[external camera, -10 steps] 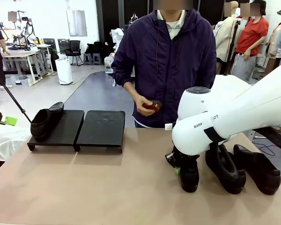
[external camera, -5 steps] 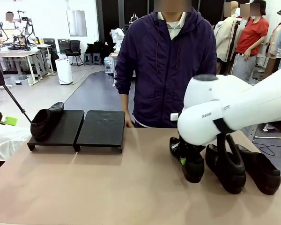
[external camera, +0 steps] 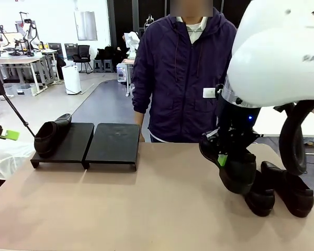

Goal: Organize the shoes by placing them on the stand.
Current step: Pick up one Shoe and place it in the middle of the table.

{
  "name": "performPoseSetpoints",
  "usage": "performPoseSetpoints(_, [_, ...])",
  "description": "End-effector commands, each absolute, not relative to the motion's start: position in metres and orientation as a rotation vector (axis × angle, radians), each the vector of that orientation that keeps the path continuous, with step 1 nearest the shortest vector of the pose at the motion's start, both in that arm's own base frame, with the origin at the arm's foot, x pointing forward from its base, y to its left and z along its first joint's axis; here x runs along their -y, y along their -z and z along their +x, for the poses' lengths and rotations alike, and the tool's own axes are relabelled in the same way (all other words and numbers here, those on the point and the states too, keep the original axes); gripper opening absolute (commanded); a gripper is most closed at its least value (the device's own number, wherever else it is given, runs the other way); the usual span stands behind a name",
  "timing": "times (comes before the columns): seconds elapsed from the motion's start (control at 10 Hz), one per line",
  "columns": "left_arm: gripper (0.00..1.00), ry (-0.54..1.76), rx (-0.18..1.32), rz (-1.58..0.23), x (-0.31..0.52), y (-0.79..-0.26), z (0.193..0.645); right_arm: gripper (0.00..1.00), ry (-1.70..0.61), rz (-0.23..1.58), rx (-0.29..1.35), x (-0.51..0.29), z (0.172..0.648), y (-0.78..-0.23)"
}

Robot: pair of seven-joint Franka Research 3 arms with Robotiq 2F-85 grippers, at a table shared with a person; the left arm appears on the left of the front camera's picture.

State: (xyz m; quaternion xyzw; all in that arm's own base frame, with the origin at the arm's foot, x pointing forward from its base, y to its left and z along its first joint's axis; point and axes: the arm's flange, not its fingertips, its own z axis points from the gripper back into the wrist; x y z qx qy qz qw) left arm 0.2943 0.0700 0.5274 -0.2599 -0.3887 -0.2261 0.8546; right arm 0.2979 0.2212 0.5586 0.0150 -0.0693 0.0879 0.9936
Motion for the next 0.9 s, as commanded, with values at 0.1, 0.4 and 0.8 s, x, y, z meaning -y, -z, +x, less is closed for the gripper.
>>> performPoseSetpoints(0.1, [1.0,0.481,0.812,-0.541,-0.07,-0.526,0.291,0.0,-0.137,-0.062,0.161,-0.225,0.302,-0.562])
performPoseSetpoints(0.4, [1.0,0.481,0.812,-0.541,-0.07,-0.526,0.291,0.0,-0.194,0.026,0.122,-0.229,0.283,-0.563])
performPoseSetpoints(0.8, [1.0,0.481,0.812,-0.541,-0.07,-0.526,0.291,0.0,-0.057,0.017,0.252,-0.325,0.25,-0.54])
